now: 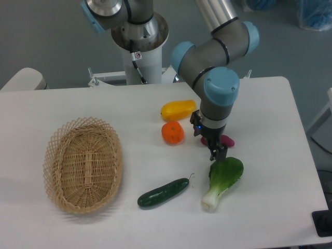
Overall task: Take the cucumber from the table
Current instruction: 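Move the gripper over to the green cucumber, then lower the gripper onto the cucumber and close around it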
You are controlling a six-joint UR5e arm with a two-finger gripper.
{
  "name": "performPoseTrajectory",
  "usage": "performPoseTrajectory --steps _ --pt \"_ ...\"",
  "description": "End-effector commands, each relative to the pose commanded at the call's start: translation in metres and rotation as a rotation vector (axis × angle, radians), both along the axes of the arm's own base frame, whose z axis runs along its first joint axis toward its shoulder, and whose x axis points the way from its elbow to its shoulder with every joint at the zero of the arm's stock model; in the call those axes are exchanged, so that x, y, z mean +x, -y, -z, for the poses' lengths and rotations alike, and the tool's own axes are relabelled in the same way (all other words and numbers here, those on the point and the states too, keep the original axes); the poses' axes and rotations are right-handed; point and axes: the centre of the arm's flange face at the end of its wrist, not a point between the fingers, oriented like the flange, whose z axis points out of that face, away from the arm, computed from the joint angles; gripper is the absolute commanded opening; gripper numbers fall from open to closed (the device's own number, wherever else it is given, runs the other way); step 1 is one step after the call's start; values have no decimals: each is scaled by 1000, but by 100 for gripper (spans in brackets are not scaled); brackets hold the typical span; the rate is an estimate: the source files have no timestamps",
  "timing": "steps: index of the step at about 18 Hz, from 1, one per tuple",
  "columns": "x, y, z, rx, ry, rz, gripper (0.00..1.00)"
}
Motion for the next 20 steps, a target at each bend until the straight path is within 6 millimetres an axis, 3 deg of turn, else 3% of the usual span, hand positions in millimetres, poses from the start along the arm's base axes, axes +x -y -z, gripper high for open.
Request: performPoseTrajectory --steps 4,9,11,20 --pt "6 -24 -4 63 36 -70 100" --pt "31 -92 6 79 36 -58 100" --pt "39 -109 10 79 42 -79 100" --pt "58 -129 49 63 61 -100 100"
